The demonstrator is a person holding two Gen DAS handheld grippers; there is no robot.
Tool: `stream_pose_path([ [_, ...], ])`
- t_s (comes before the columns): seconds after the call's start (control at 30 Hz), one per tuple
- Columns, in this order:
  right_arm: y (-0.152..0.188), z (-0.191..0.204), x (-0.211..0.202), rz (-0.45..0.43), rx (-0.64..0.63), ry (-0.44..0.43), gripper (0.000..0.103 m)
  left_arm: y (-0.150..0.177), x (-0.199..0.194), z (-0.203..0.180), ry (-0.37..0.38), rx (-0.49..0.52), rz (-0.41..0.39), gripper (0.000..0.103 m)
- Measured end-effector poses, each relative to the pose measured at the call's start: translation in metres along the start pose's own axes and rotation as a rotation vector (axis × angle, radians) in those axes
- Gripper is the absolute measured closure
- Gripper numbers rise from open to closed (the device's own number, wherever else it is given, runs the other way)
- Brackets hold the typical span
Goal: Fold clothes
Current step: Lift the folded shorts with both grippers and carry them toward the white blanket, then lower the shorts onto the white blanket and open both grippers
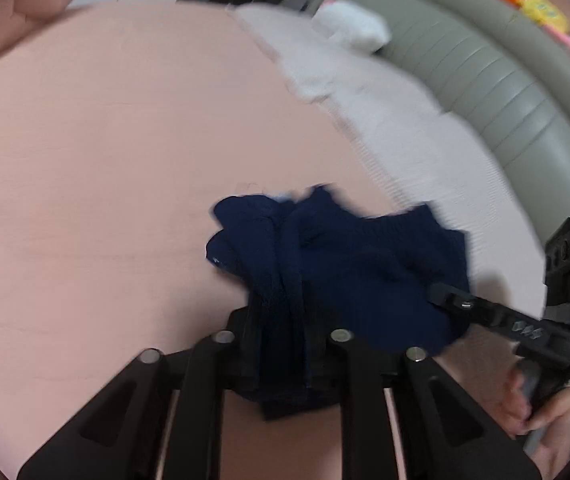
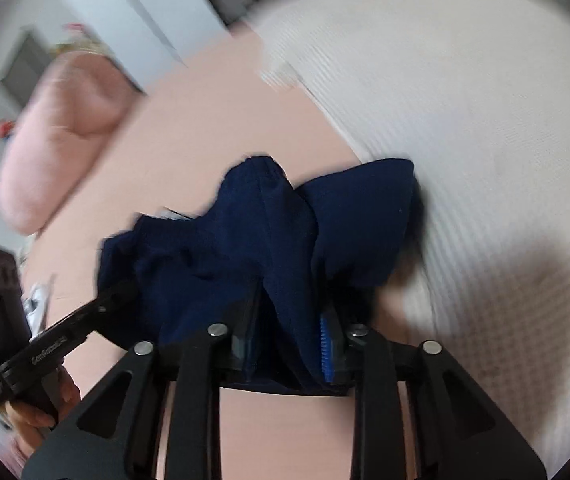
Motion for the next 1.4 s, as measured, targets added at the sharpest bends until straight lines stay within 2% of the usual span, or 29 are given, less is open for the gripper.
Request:
stream_pose_path([
  [0.03,-0.001,-0.004,-0.003,-0.003,0.031,-0.022,0.073,0.001,-0.005,0.003,0.010,-0.015,-0.014,0.063],
  [0.1,-0.004,-0.004,-0.020,-0.047,0.036,-0.021,0.068,0.001,-0.022,0.003,0.023,-0.016,-0.066,0.063],
  [0.17,-0.007,0.005,-0.047,-0.153,-0.018,0.027,0.063,-0.001,-0.040,-0.004,-0.001,0.037,-0.135,0.063],
  [0.23,-0.006,0.016,-0.065,-0.229,-0.059,0.048,0.062,-0.002,-0.044,-0.022,0.000,0.125,-0.151,0.063],
  [0.3,0.000,0.034,-0.063,-0.215,-0.135,0.034,0.065,-0.001,-0.042,-0.041,-0.011,0.215,-0.148,0.063],
  [0.37,0.009,0.046,-0.043,-0.154,-0.198,0.052,0.069,0.003,-0.038,-0.057,-0.107,0.302,-0.154,0.064],
  [0.43,0.018,0.053,-0.016,-0.081,-0.244,0.090,0.072,0.003,-0.044,-0.063,-0.180,0.320,-0.195,0.065],
  [0.5,0.022,0.053,0.002,-0.055,-0.254,0.145,0.073,0.002,-0.056,-0.065,-0.255,0.318,-0.258,0.065],
  [0.6,0.021,0.055,0.004,-0.065,-0.250,0.163,0.075,0.005,-0.056,-0.065,-0.162,0.325,-0.215,0.065],
  [0.63,0.020,0.055,0.000,-0.075,-0.244,0.155,0.075,0.006,-0.054,-0.063,-0.152,0.325,-0.197,0.065],
  [0.77,0.019,0.052,0.003,-0.076,-0.242,0.159,0.074,0.011,-0.042,-0.053,-0.162,0.316,-0.123,0.066],
  [0.83,0.018,0.046,0.010,-0.050,-0.247,0.169,0.077,0.013,-0.036,-0.047,-0.167,0.312,-0.086,0.068],
  [0.9,0.015,0.041,0.008,-0.046,-0.251,0.177,0.086,0.016,-0.030,-0.042,-0.172,0.308,-0.049,0.075],
  [1.0,0.007,0.029,-0.009,-0.066,-0.215,0.171,0.086,0.018,-0.027,-0.036,-0.162,0.286,-0.012,0.076],
  [1.13,0.009,0.031,-0.026,-0.133,-0.198,0.174,0.080,0.016,-0.039,-0.049,-0.108,0.300,-0.066,0.074],
  [1.2,0.013,0.035,-0.017,-0.110,-0.229,0.181,0.072,0.016,-0.027,-0.050,-0.128,0.290,-0.022,0.073],
  [1.27,0.017,0.035,-0.005,-0.069,-0.254,0.248,0.072,0.016,-0.017,-0.037,-0.135,0.246,0.029,0.073],
  [1.33,0.016,0.032,-0.005,-0.054,-0.249,0.295,0.071,0.017,-0.023,-0.031,-0.127,0.217,0.029,0.073],
  [1.4,0.017,0.037,-0.022,-0.090,-0.235,0.255,0.070,0.016,-0.043,-0.027,-0.145,0.197,0.000,0.072],
])
Point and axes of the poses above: each gripper's, at about its wrist camera, not at the fingertips, and x roughly the way its jaws point, z to its left, y to its underside, the point moved 2 cm from there along x, roughly the way its jaws point, and after that the axes turned 6 degrees about x, right-handed, at the moved point
